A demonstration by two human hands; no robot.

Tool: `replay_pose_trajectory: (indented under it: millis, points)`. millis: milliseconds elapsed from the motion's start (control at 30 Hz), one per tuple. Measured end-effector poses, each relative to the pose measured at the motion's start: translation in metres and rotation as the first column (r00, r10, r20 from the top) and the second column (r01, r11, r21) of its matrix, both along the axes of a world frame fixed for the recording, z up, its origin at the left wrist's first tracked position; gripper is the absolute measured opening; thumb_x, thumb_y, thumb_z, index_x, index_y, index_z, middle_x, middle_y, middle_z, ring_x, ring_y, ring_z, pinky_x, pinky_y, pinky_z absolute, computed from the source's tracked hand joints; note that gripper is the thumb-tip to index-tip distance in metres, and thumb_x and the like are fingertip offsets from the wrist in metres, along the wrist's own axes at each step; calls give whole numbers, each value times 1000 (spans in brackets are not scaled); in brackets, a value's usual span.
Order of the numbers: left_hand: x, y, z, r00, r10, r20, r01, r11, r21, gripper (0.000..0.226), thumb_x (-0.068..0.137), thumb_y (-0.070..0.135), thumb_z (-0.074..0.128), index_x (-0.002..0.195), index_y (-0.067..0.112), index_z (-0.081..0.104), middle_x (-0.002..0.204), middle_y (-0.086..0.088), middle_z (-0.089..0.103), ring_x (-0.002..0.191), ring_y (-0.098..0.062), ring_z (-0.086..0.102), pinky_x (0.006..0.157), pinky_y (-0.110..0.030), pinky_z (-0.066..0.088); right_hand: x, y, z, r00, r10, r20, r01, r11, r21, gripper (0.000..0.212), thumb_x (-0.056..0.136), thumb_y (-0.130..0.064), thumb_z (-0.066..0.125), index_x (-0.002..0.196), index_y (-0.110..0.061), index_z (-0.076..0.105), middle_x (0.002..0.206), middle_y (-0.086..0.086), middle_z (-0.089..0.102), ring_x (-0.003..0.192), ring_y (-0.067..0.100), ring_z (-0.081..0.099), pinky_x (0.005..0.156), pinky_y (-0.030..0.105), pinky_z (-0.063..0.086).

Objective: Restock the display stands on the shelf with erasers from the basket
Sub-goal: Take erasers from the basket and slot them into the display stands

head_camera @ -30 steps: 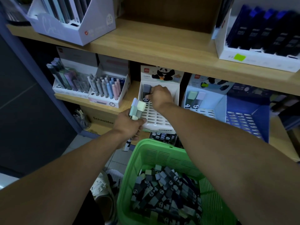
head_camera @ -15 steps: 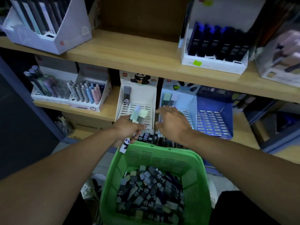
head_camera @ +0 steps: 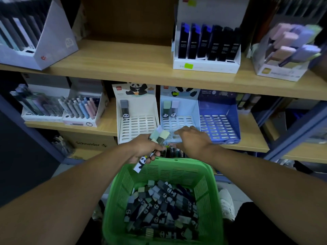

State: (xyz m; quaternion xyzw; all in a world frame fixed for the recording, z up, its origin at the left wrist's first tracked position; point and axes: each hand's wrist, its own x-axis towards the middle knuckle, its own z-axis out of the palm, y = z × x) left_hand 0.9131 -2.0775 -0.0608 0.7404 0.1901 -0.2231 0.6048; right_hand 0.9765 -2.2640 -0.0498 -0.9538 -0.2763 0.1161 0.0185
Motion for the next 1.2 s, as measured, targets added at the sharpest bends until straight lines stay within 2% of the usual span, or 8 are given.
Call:
replay_pose_trajectory:
  millis: [433,633,733,800,867,967,1067,1200]
  points:
    - [-4,14,5,996,-87,-2,87,996,1,22,85,18,78,101,10,64,68,-5,58,52,-15,47,42,-23,34,-9,16,-7,990,-34,138,50,992,-117,61,93,-62,48,136,-19,45,136,7,46,130,29,40,86,43,45]
    - [-6,19,21,997,43,65,-34,989,-144,17,91,22,72,100,10,64,68,-3,57,50,-12,47,41,-21,36,-8,23,11,992,-25,126,42,990,-134,72,88,-68,54,141,-20,42,139,5,46,128,29,45,91,43,45]
    - [-9,22,28,994,87,62,-71,971,-227,22,90,28,72,97,9,63,71,-5,60,53,-14,51,41,-21,40,-13,24,27,980,-39,195,3,983,181,43,95,-53,53,127,-25,55,128,-1,59,113,23,59,86,38,47]
    - [-11,22,28,977,210,47,-188,939,-288,33,89,31,73,108,5,63,70,-5,62,54,-16,54,43,-22,46,-22,26,36,990,-102,94,42,869,493,27,97,-52,54,100,-26,60,95,-7,67,86,15,64,71,32,48]
    - [-10,20,29,924,381,37,-346,872,-345,40,90,31,73,114,2,62,68,-7,63,50,-17,54,44,-24,49,-35,32,40,975,-99,-200,210,712,670,40,91,-56,62,82,-18,56,69,-4,62,62,16,62,61,34,54]
    - [-9,18,29,839,544,-3,-493,759,-425,34,90,35,71,105,6,63,66,-4,63,49,-17,57,49,-27,52,-59,48,38,789,4,-614,467,645,605,50,76,-56,79,81,-13,54,72,4,68,65,16,70,64,37,63]
    - [-11,17,30,824,563,-61,-508,687,-520,30,92,36,69,96,8,60,67,-3,61,56,-18,61,54,-28,56,-72,65,31,698,72,-712,564,557,610,48,74,-38,86,76,-13,45,84,10,67,74,20,74,63,35,63]
    - [-11,22,31,806,590,-51,-522,669,-530,32,91,41,69,88,10,60,65,-2,63,60,-19,61,63,-33,56,-72,77,25,644,84,-760,668,422,613,46,76,-17,86,74,-13,40,86,10,65,69,25,72,64,38,63]
